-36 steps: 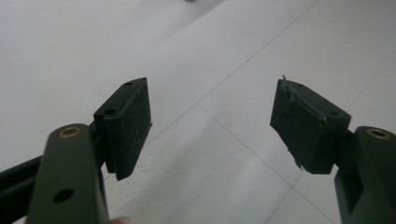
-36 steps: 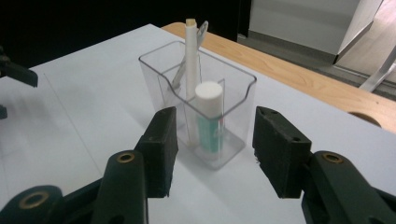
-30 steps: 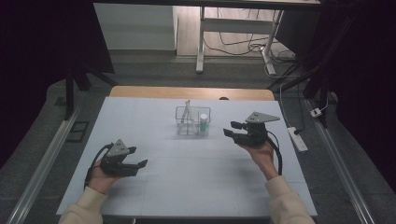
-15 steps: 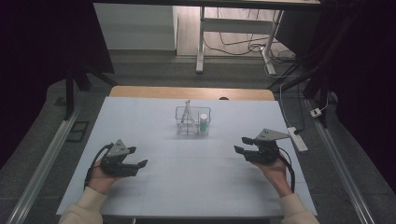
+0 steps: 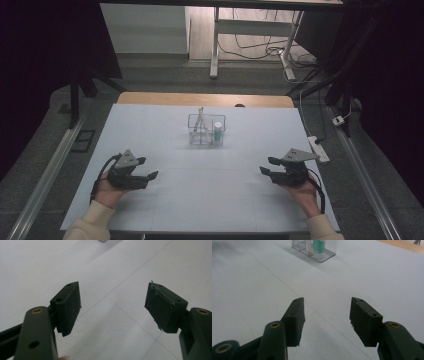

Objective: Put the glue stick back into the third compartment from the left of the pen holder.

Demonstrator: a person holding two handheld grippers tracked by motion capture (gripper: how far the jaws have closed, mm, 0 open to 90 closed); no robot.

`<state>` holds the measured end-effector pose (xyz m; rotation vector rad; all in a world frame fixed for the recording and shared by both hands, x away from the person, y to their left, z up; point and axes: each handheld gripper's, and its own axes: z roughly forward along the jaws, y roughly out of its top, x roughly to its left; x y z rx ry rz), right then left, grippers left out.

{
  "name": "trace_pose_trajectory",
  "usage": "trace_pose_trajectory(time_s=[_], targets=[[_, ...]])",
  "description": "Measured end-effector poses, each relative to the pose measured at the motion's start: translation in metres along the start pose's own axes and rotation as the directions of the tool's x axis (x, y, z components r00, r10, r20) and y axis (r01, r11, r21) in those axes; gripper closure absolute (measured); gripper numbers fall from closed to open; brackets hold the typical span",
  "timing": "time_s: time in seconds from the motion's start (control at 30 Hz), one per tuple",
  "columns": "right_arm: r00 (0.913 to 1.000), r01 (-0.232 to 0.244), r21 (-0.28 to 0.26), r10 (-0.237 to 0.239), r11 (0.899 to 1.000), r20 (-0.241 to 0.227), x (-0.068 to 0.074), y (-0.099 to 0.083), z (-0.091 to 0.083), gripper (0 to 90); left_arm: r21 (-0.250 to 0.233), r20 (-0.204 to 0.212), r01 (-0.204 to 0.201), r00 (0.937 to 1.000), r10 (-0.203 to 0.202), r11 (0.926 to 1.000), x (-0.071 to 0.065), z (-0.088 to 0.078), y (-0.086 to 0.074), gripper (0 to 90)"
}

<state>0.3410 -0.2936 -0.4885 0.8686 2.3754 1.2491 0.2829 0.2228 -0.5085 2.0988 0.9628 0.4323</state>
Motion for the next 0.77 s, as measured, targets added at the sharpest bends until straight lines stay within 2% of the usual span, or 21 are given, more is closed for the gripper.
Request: trace_pose_trajectory(time_s=[0.3, 0.77], targets=[[1.0, 0.009, 0.025, -0.009, 1.0, 0.002, 0.0001, -0.0024, 0.0019, 44.0, -0.001, 0.001, -0.001, 1.0, 0.001, 1.0, 0.0005, -0.0004, -0.0002, 28.9], [0.9999, 0.014, 0.027, -0.014, 1.0, 0.001, -0.0008, -0.0037, 0.0022, 43.7, -0.002, -0.001, -0.002, 1.0, 0.002, 1.0, 0.0007, -0.0006, -0.0002, 28.9]])
